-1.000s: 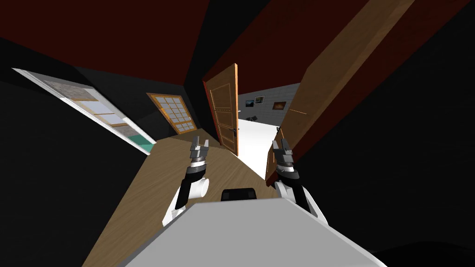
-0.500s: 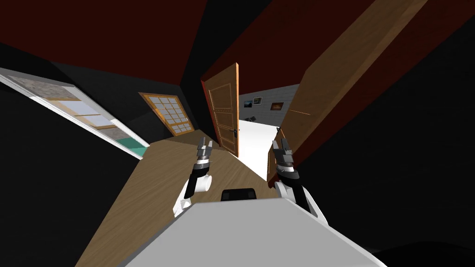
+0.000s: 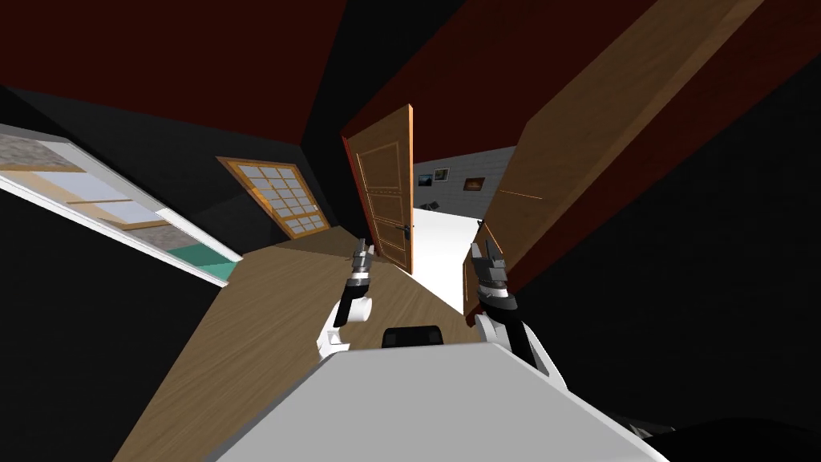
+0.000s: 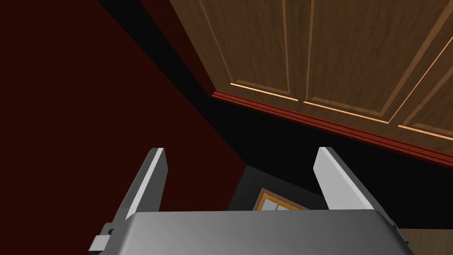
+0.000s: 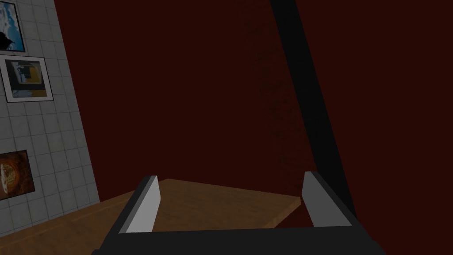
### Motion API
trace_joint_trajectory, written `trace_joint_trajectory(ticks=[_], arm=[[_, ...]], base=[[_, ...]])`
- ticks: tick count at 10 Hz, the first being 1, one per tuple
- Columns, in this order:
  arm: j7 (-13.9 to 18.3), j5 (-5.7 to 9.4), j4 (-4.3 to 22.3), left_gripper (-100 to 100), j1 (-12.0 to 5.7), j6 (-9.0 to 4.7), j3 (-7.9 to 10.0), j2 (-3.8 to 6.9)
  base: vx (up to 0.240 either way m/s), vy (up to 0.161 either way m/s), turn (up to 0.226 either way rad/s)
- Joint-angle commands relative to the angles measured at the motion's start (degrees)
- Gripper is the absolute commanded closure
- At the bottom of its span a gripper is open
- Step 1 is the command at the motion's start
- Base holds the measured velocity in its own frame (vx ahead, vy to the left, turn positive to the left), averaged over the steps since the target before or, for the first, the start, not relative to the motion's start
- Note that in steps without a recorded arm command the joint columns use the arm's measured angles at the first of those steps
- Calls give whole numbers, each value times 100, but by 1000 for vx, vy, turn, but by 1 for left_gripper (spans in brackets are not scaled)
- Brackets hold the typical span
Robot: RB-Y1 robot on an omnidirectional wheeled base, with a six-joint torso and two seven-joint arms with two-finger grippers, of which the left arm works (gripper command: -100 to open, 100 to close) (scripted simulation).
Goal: Push the door open
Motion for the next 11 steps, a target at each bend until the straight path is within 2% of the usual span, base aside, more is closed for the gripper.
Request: trace_joint_trajectory(ticks=[1,2,4,5,7,8,11], arm=[[17,-23,286,-100,-151,-17,-26,11],[17,-23,338,-100,-151,-17,-26,11],[37,-47,707,-100,-419,-37,-34,21],[37,-47,802,-100,-419,-37,-34,21],[57,-72,1178,-100,-697,-57,-44,24],[57,-72,1285,-100,-697,-57,-44,24],[89,-110,1910,-100,-1127,-89,-58,19]], base=[[86,118,-126],[56,72,-31],[61,67,-77],[59,62,-43],[52,71,-100],[53,84,-46],[60,96,-99]])
